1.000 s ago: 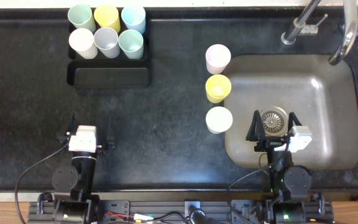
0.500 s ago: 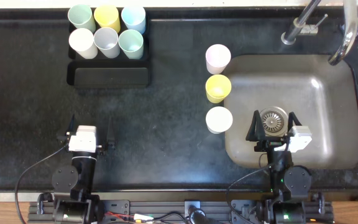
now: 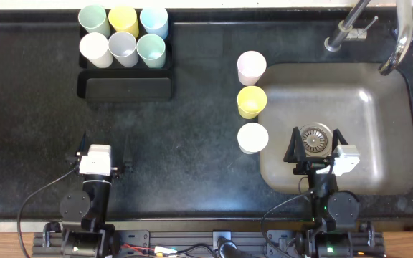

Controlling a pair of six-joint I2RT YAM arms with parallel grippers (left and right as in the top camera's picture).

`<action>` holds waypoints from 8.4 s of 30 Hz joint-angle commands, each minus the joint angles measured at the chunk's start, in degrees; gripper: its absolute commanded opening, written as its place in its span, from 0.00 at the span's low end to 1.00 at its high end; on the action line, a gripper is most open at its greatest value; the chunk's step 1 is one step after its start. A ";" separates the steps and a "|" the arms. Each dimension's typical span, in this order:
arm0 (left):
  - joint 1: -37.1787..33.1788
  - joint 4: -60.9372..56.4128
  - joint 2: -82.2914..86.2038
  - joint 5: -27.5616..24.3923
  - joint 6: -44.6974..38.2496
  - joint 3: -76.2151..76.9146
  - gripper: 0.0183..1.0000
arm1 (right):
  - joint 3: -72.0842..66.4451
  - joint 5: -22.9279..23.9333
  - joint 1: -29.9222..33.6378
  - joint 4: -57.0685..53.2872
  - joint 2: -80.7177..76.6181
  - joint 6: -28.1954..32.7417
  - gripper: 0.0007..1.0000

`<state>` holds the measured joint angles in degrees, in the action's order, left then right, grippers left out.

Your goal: Store Cups

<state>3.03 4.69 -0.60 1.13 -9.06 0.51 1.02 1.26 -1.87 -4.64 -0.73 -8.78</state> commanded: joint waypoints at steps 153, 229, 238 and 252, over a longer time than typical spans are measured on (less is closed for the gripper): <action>-15.76 57.90 -104.72 -5.92 55.49 92.61 0.02 | -0.72 -0.59 0.39 0.20 0.52 0.20 1.00; 34.86 38.64 -101.96 10.60 57.35 92.61 1.00 | -0.74 -0.59 0.39 0.20 0.52 0.20 1.00; 39.06 35.74 -108.39 4.04 57.79 92.87 1.00 | -0.74 -0.59 0.39 0.20 0.52 0.20 1.00; 38.75 37.83 -113.35 -4.11 59.17 93.20 1.00 | -0.74 -0.57 0.39 0.20 0.52 0.20 1.00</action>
<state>42.13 42.15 -112.53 -0.12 49.25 93.08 1.02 1.23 -1.85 -4.73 -0.62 -8.75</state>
